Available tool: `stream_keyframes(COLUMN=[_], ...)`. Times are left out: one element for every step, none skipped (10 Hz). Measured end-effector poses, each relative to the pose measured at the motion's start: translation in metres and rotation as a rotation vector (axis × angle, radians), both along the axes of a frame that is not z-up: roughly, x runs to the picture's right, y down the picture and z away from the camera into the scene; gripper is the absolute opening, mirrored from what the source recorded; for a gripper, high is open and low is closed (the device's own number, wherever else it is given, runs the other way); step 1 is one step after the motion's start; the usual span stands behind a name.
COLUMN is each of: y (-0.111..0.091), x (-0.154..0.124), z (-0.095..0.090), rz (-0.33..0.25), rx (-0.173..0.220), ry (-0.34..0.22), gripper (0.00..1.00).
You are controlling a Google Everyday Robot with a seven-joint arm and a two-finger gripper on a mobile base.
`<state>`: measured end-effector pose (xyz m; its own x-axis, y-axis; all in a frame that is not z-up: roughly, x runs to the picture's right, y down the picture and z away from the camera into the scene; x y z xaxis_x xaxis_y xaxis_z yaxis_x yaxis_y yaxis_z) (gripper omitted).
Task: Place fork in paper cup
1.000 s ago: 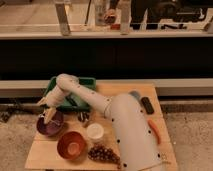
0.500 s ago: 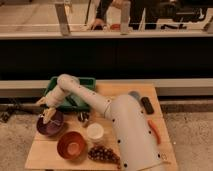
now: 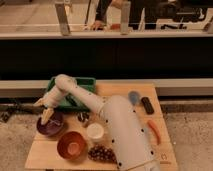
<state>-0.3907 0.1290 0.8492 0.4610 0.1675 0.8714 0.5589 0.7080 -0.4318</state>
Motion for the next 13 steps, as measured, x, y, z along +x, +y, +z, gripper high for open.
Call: stream_keyframes(y=[0.0017, 0.0028, 0.0031, 0.0022, 0.0023, 0.0025, 0.0029, 0.0027, 0.0022, 0.0011, 0.0001, -0.0006, -0.0014], x=[-0.0023, -0.0036, -0.0029, -0.0023, -0.0025, -0.0028, -0.0027, -0.0031, -0.0032, -0.003, -0.0023, -0.0013, -0.0003], z=[-0.0001, 0.0, 0.001, 0.0017, 0.0019, 0.002, 0.0021, 0.0011, -0.0001, -0.0027, -0.0045, -0.0061, -0.0067], rz=[-0.006, -0.011, -0.013, -0.012, -0.013, -0.014, -0.015, -0.015, -0.016, -0.016, -0.015, -0.014, -0.013], rx=[-0.003, -0.005, -0.007, -0.007, -0.007, -0.008, -0.009, -0.009, -0.005, 0.0, 0.004, 0.008, 0.009], ry=[-0.003, -0.006, -0.006, -0.006, -0.007, -0.008, -0.009, -0.012, -0.013, -0.016, -0.019, -0.021, -0.023], gripper=[0.72, 0.61, 0.49, 0.4, 0.28, 0.2, 0.09, 0.01, 0.0, 0.0, 0.01, 0.06, 0.19])
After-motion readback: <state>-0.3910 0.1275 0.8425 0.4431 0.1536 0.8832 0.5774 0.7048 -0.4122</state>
